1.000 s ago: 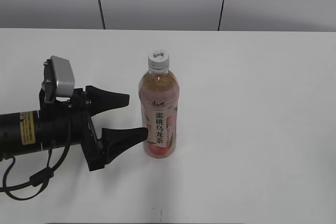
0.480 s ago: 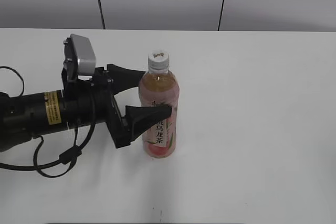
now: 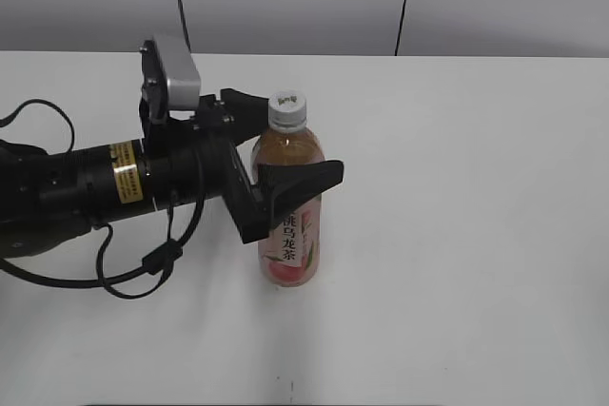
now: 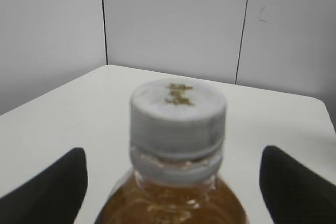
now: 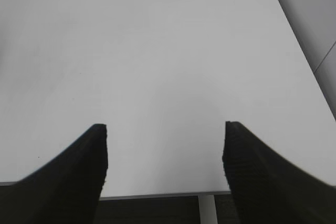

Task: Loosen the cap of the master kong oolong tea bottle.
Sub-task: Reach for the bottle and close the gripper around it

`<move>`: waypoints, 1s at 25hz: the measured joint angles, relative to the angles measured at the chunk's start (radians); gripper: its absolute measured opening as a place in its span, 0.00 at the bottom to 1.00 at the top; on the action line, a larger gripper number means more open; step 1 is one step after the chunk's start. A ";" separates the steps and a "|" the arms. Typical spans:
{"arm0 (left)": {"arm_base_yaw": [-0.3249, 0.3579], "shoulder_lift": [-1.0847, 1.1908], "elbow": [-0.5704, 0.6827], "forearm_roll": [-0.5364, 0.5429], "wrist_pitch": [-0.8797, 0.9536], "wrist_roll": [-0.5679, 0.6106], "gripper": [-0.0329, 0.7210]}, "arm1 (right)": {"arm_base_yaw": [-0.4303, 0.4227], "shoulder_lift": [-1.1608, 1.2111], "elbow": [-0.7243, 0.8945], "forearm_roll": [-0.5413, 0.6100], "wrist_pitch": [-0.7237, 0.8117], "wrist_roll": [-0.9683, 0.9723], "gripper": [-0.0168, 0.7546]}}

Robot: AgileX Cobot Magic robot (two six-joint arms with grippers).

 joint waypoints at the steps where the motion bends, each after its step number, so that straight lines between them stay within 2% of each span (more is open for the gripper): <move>1: -0.002 0.000 0.000 -0.006 0.000 0.000 0.84 | 0.000 0.000 0.000 0.000 0.000 0.000 0.69; 25: -0.006 0.089 -0.001 -0.077 -0.004 -0.003 0.82 | 0.000 0.000 0.000 0.000 0.000 0.000 0.69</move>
